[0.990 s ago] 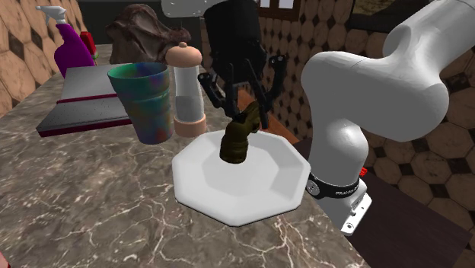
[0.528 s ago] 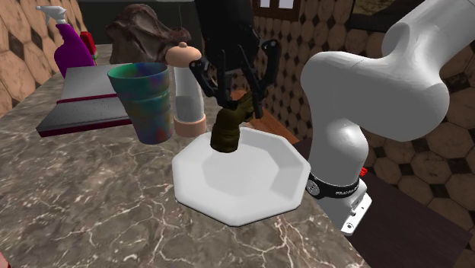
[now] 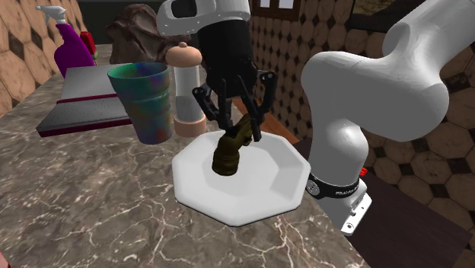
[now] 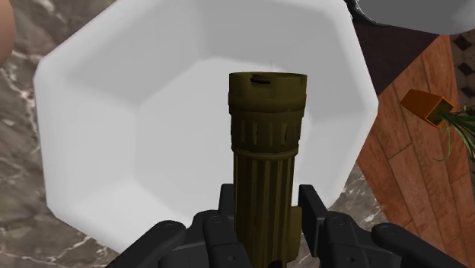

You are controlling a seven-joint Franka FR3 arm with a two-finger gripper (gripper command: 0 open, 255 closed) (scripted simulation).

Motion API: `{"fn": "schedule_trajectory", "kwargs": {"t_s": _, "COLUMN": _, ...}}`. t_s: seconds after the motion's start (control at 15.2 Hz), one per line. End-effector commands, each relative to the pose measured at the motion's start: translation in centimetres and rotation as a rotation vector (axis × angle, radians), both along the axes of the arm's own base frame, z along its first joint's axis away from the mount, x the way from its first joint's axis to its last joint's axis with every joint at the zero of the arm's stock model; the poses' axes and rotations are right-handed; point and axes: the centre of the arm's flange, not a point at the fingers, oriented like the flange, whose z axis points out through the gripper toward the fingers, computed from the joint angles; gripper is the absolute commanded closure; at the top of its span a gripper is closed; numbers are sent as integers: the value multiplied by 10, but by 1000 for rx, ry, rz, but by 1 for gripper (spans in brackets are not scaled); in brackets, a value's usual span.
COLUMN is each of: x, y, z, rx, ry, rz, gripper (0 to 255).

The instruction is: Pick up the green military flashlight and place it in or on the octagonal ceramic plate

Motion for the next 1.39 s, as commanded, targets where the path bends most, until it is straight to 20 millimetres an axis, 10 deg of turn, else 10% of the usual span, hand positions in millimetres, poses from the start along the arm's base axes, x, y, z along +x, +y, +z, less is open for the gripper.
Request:
{"fn": "schedule_trajectory", "kwargs": {"t_s": 0.0, "x": 0, "y": 0, "z": -10, "rx": 0, "ry": -1, "rz": 0, "gripper": 255}}
{"fn": "schedule_trajectory", "kwargs": {"t_s": 0.73, "x": 0, "y": 0, "z": -29, "rx": 0, "ry": -1, "rz": 0, "gripper": 255}}
{"fn": "schedule_trajectory", "kwargs": {"t_s": 0.79, "x": 0, "y": 0, "z": -29, "rx": 0, "ry": -1, "rz": 0, "gripper": 0}}
{"fn": "schedule_trajectory", "kwargs": {"t_s": 1.12, "x": 0, "y": 0, "z": -29, "rx": 0, "ry": -1, "rz": 0, "gripper": 0}}
{"fn": "schedule_trajectory", "kwargs": {"t_s": 1.32, "x": 0, "y": -15, "z": 7, "rx": 0, "ry": -1, "rz": 0, "gripper": 0}}
